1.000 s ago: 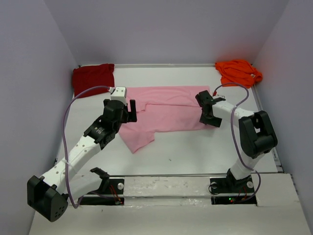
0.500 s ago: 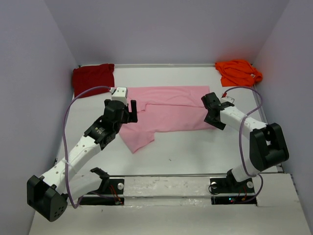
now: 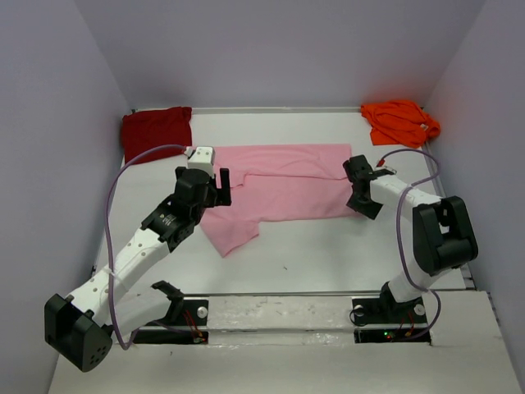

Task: Fold and stack the t-shirts
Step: Fold the tshirt

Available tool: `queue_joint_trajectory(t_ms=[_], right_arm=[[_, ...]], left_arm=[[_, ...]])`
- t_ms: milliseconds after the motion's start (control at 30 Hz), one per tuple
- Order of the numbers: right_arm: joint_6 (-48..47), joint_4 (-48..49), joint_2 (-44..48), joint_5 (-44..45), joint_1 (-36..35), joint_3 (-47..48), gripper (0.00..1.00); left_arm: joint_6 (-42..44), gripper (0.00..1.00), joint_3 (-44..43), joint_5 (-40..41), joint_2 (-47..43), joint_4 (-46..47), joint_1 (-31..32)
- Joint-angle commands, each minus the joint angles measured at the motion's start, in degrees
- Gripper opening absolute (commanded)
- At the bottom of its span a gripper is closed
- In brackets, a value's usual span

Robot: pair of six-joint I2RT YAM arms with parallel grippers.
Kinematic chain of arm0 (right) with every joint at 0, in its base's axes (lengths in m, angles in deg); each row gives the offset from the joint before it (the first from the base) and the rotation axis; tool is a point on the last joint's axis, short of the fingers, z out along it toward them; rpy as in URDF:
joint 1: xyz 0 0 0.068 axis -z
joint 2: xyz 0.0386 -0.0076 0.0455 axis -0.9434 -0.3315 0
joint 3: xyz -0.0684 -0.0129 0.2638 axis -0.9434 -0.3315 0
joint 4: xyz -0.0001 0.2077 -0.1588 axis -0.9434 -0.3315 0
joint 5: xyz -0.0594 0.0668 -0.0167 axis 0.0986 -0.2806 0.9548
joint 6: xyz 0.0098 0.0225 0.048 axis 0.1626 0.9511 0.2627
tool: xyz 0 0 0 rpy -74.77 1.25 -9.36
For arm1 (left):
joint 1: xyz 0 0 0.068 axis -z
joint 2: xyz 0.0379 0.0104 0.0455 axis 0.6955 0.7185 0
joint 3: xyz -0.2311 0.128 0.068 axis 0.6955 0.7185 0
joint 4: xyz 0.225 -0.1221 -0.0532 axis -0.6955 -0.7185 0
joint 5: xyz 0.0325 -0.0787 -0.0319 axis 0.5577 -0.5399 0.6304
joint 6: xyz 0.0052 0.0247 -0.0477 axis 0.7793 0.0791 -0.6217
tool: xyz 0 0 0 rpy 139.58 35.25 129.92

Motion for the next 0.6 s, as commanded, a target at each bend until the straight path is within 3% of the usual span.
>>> queue_joint_trajectory(t_ms=[0,67,233,367,433,567], right_arm=[[-0.22,1.94,-0.78,-0.95,0.37,1.45,0.53],[-0.22,2.37,-0.87,-1.13,0.89,1.36,0.5],[-0.48,2.73,-0.87,-1.92,0.9,1.36,0.28],[-1.01,3.17,-0.61,-1.83,1.42,1.1,0.23],[-1.36,3.26,-0.7,-1.75,1.94,1.01,0.26],[-1.54,3.26,-0.26,-1.31,2.48,0.57,0.41]], left_arm=[[0.67,0.92,0.72,1.12,-1.43,0.81,0.16],[0.67,0.92,0.72,1.12,-1.43,0.72,0.25],[0.67,0.92,0.8,1.47,-1.35,0.64,0.25],[0.67,0.92,0.72,1.73,-1.26,0.46,0.25],[0.76,0.92,0.8,1.82,-1.43,0.64,0.25],[0.67,0.92,0.8,1.74,-1.43,0.55,0.25]])
